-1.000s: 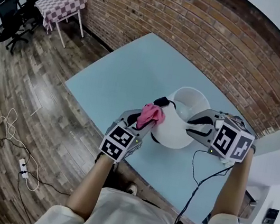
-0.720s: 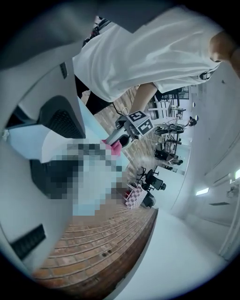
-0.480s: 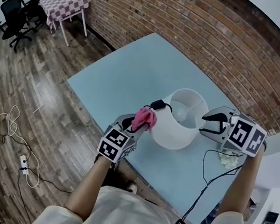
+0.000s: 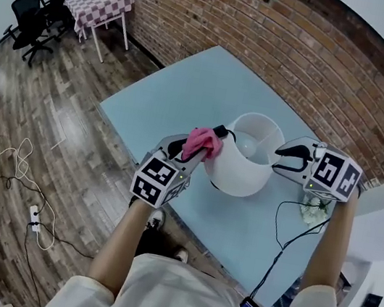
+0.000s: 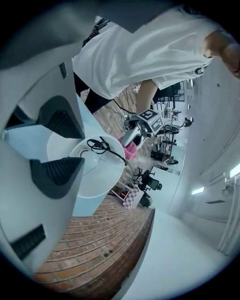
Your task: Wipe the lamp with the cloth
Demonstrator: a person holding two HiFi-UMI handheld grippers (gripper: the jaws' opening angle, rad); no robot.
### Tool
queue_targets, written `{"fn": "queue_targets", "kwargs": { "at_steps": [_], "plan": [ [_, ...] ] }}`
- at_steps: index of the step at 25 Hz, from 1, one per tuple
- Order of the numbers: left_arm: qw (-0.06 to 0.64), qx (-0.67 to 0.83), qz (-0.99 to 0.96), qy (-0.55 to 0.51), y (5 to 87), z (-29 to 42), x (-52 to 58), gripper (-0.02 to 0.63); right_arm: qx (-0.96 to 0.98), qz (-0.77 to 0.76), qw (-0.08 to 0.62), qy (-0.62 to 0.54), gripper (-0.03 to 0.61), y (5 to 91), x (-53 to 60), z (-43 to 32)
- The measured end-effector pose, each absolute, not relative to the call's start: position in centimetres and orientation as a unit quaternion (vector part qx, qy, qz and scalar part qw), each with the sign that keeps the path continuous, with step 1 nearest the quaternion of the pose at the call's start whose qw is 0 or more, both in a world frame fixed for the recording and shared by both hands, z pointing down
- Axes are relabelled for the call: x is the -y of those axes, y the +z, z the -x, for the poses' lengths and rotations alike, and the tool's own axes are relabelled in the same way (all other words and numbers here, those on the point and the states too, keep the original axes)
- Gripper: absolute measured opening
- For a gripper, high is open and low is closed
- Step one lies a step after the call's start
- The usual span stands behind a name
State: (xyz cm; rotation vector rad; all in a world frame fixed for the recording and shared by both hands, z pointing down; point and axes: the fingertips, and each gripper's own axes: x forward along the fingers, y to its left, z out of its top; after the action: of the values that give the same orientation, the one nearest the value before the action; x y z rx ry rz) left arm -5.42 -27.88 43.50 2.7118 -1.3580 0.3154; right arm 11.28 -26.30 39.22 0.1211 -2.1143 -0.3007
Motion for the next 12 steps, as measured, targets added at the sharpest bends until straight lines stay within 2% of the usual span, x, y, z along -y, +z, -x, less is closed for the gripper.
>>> {"fn": "queue_targets", "kwargs": {
  "at_steps": [12],
  "plan": [
    [0.047, 0.420, -0.901, 0.093, 41.4, 1.6, 27.5, 0.150, 0.863, -0.060, 0.496, -0.068, 0.097, 39.3, 23.8, -9.9]
  ]
}}
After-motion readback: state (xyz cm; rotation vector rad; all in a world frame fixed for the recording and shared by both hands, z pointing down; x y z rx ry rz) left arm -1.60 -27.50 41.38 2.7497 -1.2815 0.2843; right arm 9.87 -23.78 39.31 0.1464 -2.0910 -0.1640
